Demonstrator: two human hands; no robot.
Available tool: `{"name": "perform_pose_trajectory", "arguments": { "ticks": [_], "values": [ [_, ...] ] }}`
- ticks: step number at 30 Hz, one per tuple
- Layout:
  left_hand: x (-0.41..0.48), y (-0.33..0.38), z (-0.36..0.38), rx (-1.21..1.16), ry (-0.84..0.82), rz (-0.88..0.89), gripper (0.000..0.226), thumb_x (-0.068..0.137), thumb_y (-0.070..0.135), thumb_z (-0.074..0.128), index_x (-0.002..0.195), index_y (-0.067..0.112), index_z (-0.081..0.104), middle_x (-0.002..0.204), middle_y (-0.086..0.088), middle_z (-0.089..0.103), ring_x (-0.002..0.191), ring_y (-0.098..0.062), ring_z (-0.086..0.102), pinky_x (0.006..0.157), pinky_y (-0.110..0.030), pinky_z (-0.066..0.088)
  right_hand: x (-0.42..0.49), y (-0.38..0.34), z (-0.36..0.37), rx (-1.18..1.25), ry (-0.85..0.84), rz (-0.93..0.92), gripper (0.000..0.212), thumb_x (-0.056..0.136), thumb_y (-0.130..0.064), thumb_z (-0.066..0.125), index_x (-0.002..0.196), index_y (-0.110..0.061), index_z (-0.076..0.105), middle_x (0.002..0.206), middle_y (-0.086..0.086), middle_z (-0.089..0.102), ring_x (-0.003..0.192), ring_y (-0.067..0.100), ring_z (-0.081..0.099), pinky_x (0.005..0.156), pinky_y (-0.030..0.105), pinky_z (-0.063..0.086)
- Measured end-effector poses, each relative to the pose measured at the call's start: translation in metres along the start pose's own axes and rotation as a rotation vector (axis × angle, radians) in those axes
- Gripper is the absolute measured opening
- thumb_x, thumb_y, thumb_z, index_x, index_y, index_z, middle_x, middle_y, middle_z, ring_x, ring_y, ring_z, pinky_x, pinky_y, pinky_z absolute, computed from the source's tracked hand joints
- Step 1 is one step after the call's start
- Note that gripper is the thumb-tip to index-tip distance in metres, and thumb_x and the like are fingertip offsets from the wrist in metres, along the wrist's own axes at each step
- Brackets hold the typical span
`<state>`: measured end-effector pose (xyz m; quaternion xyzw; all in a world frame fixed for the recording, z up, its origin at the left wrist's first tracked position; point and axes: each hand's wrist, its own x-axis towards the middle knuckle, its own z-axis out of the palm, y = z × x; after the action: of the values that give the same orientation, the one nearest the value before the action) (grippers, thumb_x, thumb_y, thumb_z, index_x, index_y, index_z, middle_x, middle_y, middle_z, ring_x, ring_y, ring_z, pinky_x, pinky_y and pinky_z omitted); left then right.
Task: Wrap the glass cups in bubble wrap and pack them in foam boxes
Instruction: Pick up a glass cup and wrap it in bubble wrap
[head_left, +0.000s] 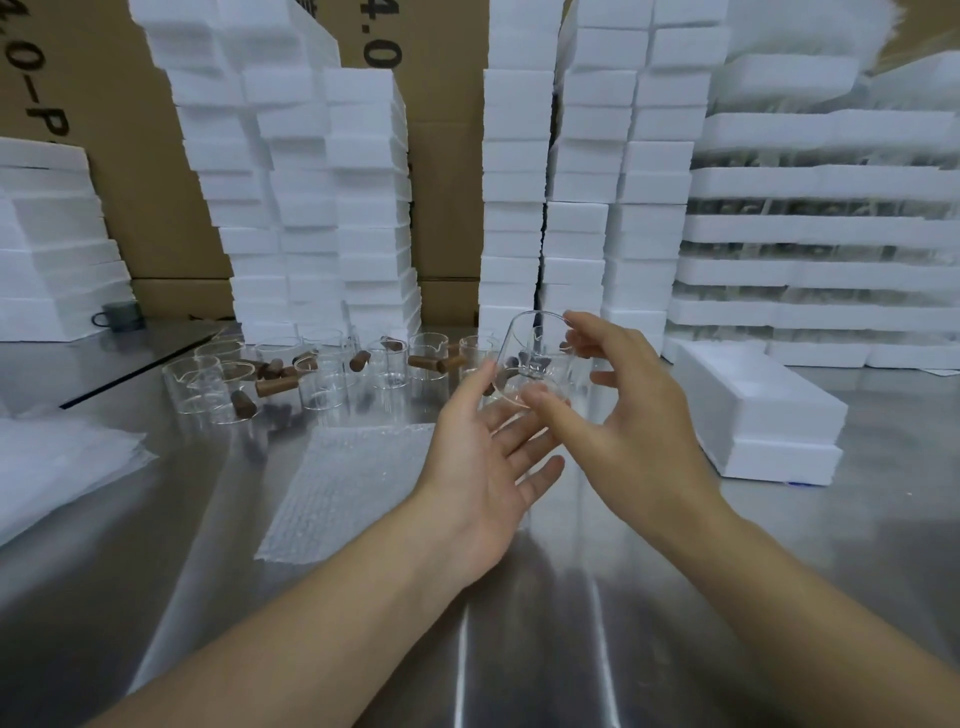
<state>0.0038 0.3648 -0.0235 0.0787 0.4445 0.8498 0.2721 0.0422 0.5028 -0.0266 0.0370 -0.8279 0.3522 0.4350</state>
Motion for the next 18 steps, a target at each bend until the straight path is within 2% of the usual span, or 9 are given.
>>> {"name": "perform_pose_trajectory", "arguments": {
  "ticks": [4, 7, 10, 14, 16, 18],
  "values": [
    [-0.0014, 0.0, 0.0002, 0.01, 0.045, 0.025, 0.054, 0.092, 0.06, 0.073, 0.117, 0.012, 0.073, 0.12, -0.01, 0.08, 0.107, -0.022, 0.08, 0.089, -0.038, 0.061, -0.0017, 0.0012, 0.0012, -0.093, 0.007, -0.064, 0.065, 0.09, -0.036, 0.08, 0.148, -0.035, 0.05, 0.131, -0.019, 0.053, 0.123, -0.005, 0.05, 0.101, 0.004, 0.035],
    [-0.0024, 0.0019, 0.0009, 0.014, 0.025, 0.02, 0.059, 0.096, 0.062, 0.064, 0.122, 0.01, 0.074, 0.116, -0.007, 0.082, 0.098, -0.016, 0.081, 0.091, -0.036, 0.058, -0.0021, 0.0036, 0.0025, -0.067, 0.007, -0.05, 0.069, 0.089, -0.038, 0.081, 0.149, -0.038, 0.047, 0.134, -0.022, 0.054, 0.129, -0.005, 0.049, 0.103, 0.004, 0.035],
    [-0.003, 0.0031, 0.0023, 0.01, 0.002, 0.009, 0.065, 0.1, 0.065, 0.056, 0.126, 0.009, 0.073, 0.115, -0.007, 0.082, 0.094, -0.015, 0.081, 0.093, -0.036, 0.057, -0.0017, 0.0055, 0.0023, -0.072, 0.037, -0.041, 0.06, 0.089, -0.041, 0.08, 0.142, -0.039, 0.053, 0.13, -0.023, 0.059, 0.124, -0.004, 0.052, 0.099, 0.003, 0.035],
    [-0.0008, 0.0016, 0.0013, -0.015, 0.036, 0.067, 0.061, 0.094, 0.063, 0.069, 0.128, 0.013, 0.073, 0.12, -0.012, 0.08, 0.1, -0.023, 0.081, 0.088, -0.04, 0.062, -0.0021, 0.0055, 0.0009, -0.127, 0.042, -0.059, 0.058, 0.089, -0.044, 0.078, 0.141, -0.037, 0.055, 0.126, -0.021, 0.058, 0.122, 0.002, 0.053, 0.098, 0.004, 0.034],
    [-0.0004, 0.0031, -0.0002, 0.047, 0.026, 0.121, 0.054, 0.089, 0.059, 0.078, 0.124, 0.018, 0.075, 0.118, -0.011, 0.08, 0.102, -0.022, 0.08, 0.086, -0.037, 0.061, -0.0014, 0.0038, 0.0006, -0.142, 0.034, -0.053, 0.059, 0.09, -0.047, 0.076, 0.144, -0.037, 0.053, 0.127, -0.021, 0.056, 0.124, 0.002, 0.051, 0.098, 0.003, 0.033],
    [0.0007, 0.0039, -0.0025, 0.089, 0.042, 0.143, 0.053, 0.09, 0.058, 0.077, 0.125, 0.019, 0.074, 0.11, -0.008, 0.082, 0.096, -0.018, 0.08, 0.083, -0.033, 0.06, -0.0008, 0.0033, -0.0002, -0.157, -0.01, -0.024, 0.067, 0.089, -0.051, 0.075, 0.149, -0.038, 0.049, 0.13, -0.021, 0.053, 0.125, -0.001, 0.048, 0.097, 0.004, 0.033]
  ]
}}
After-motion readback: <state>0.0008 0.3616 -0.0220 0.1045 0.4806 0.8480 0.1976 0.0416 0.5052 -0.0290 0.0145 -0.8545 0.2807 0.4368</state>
